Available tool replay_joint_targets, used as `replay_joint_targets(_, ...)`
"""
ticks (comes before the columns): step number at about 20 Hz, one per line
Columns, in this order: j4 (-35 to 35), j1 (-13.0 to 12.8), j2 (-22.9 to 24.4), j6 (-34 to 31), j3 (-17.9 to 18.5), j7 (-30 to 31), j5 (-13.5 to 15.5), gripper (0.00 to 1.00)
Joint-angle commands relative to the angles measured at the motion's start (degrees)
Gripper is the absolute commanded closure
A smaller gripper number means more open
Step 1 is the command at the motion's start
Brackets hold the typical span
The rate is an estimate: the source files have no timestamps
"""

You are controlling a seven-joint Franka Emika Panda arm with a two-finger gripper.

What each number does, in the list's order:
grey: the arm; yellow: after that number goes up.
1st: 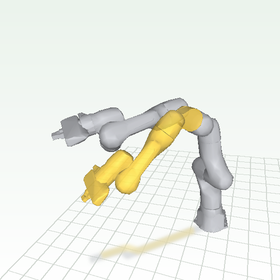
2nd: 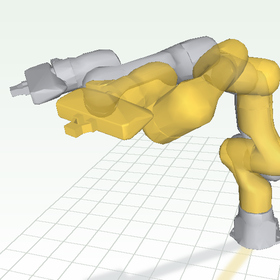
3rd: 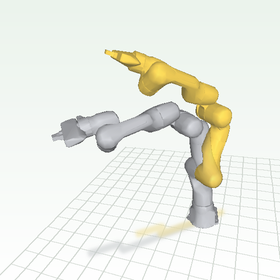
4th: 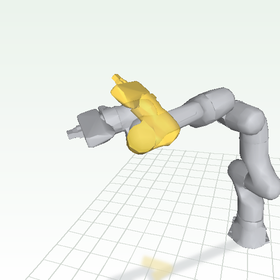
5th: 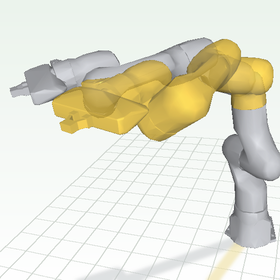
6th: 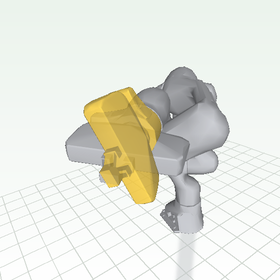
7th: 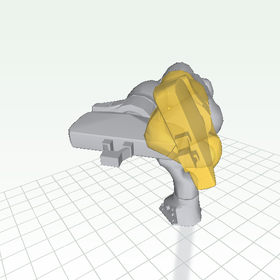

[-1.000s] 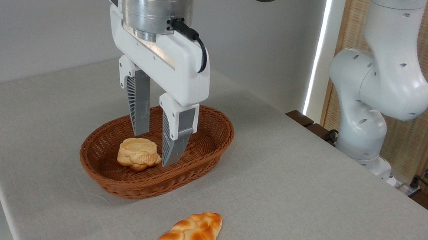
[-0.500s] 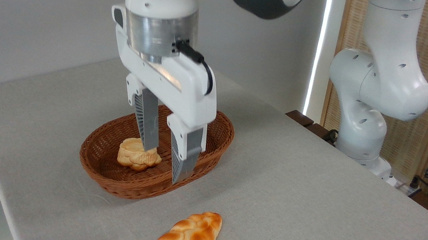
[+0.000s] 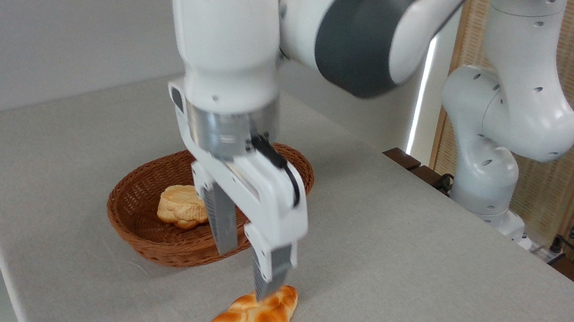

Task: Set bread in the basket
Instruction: 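Move the gripper from the basket down to the braided bread loaf, then close the gripper on the braided loaf's end and lift it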

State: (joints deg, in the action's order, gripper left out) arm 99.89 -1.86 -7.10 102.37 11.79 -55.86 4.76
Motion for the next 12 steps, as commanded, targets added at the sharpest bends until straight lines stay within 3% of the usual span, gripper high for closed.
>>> replay_joint_targets(1, 2.3, -0.3, -1.6, 1.6, 0.9, -1.4, -3.7, 0.0)
replay_joint_targets(6, 2.5, -0.4, -4.8, 4.7, 0.9, -1.1, -4.3, 0.0)
replay_joint_targets(12, 2.4, -0.4, -6.1, 6.8, 0.5, -0.8, -1.6, 0.0)
